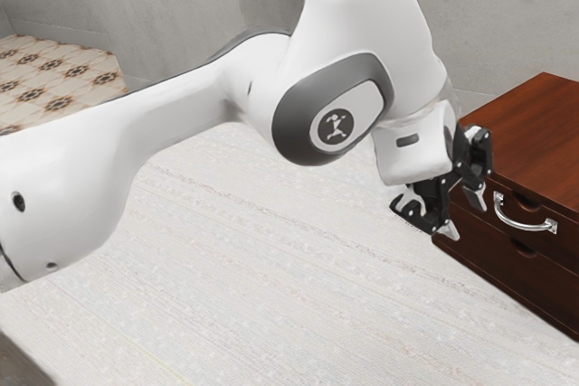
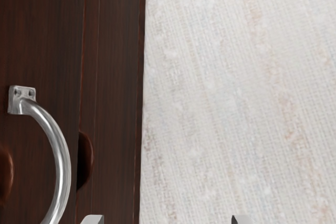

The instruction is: Pull the drawer handle with one arm to open the drawer

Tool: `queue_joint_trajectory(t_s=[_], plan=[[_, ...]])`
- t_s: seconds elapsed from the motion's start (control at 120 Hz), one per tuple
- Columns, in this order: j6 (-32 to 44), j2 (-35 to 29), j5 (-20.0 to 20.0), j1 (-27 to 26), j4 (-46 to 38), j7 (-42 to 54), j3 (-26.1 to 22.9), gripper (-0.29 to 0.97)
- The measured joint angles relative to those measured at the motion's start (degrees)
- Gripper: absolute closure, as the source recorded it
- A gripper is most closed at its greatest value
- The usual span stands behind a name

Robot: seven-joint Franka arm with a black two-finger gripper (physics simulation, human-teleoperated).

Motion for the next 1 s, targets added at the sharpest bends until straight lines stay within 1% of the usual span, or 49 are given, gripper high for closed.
queue_joint_trajectory(t_s=[0.283,0.583,0.667,0.817,0.883,1.0], plan=[[6.93,5.24,0.40,-0.83,3.29,3.14,-0.04,0.48],[10.43,8.51,0.33,-1.21,4.45,5.74,0.02,0.52],[10.85,8.92,0.16,-1.22,4.43,6.24,0.05,0.56],[11.30,8.97,-0.02,-1.34,3.76,6.94,0.15,0.68],[11.45,8.31,-0.07,-1.73,3.13,7.20,0.40,0.71],[11.90,5.67,-0.23,-1.81,-0.45,7.59,0.57,0.76]])
